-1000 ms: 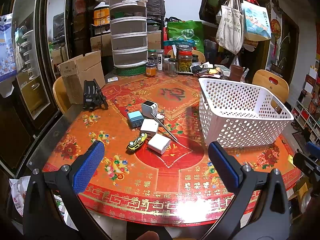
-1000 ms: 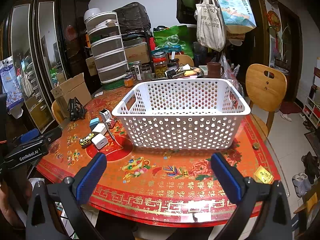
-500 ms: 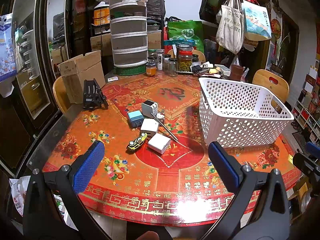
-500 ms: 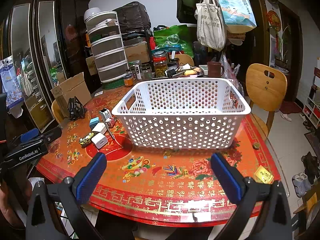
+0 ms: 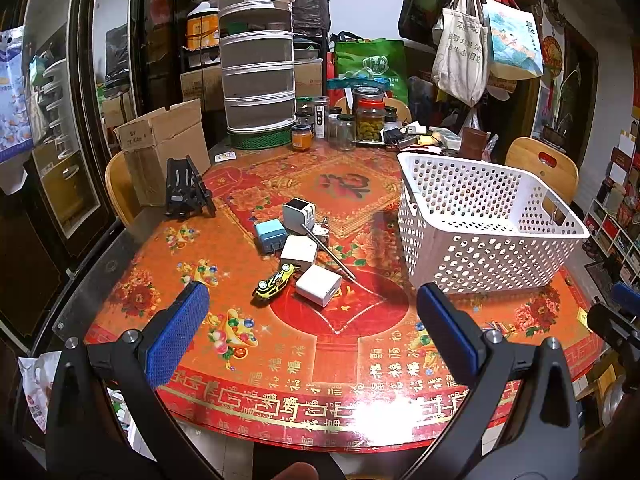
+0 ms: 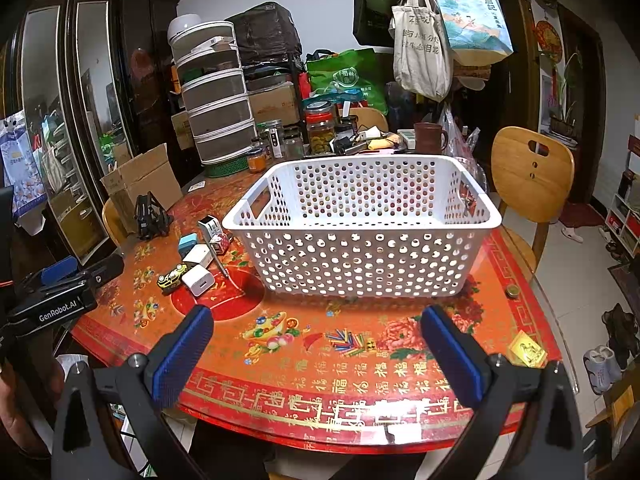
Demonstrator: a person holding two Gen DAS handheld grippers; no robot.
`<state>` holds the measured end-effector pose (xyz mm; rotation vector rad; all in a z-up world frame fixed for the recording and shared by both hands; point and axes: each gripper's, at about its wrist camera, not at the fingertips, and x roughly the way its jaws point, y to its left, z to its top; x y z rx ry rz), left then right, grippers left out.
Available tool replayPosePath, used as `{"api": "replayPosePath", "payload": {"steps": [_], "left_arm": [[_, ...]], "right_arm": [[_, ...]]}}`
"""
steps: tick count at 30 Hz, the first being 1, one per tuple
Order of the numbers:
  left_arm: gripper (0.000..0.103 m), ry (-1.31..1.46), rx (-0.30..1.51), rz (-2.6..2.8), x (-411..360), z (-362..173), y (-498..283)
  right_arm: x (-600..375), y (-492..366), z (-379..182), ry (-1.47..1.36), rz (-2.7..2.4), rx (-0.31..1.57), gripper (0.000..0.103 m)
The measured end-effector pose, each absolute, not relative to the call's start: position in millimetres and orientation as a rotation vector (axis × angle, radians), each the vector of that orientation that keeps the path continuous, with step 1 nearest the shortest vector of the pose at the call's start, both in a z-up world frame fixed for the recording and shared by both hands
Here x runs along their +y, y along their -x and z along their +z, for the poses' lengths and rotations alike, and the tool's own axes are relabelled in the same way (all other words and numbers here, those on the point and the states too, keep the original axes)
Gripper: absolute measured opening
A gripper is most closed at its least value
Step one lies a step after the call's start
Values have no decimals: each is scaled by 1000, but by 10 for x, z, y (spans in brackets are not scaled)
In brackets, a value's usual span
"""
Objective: Organize rigid objects
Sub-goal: 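Grasp the white basket rim with the right tool while the left tool grasps the yellow toy car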
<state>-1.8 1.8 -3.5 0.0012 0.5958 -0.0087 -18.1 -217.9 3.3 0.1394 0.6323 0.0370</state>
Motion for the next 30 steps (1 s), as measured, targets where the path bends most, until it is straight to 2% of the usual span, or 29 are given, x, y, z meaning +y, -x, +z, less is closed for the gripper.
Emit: {"api": "replayPosePath", "payload": {"steps": [3,9,12,17,21,25,27,30], "left_arm": [[102,15,556,-25,47,-43,45],[102,25,470,-15,214,-109,-152],[102,-3,575,11,328,-325,-495],[102,-45,662,110,541,-716,-866],[102,42,721,77,836,-1025,-1000],[102,76,765,43,950,-1257,-1116],[102,58,795,36,931,-1361,-1189],[102,29,815,31,880,-1448,-1231]], "right_arm": [[-2232,145,8,-118,23,620,103],[-3026,-212,211,-111,-160,469,103],[-3468,-553,156,-112,-273,538,103],[-3992,-1062,-165,-276,-251,729,102],[-4075,-1274,-374,-266,-246,780,85],[-4040,-1349,-513,-286,-184,790,80],[-4018,-1428,-575,-291,-165,807,66],[-3956,-1513,-631,-307,-146,812,51]]}}
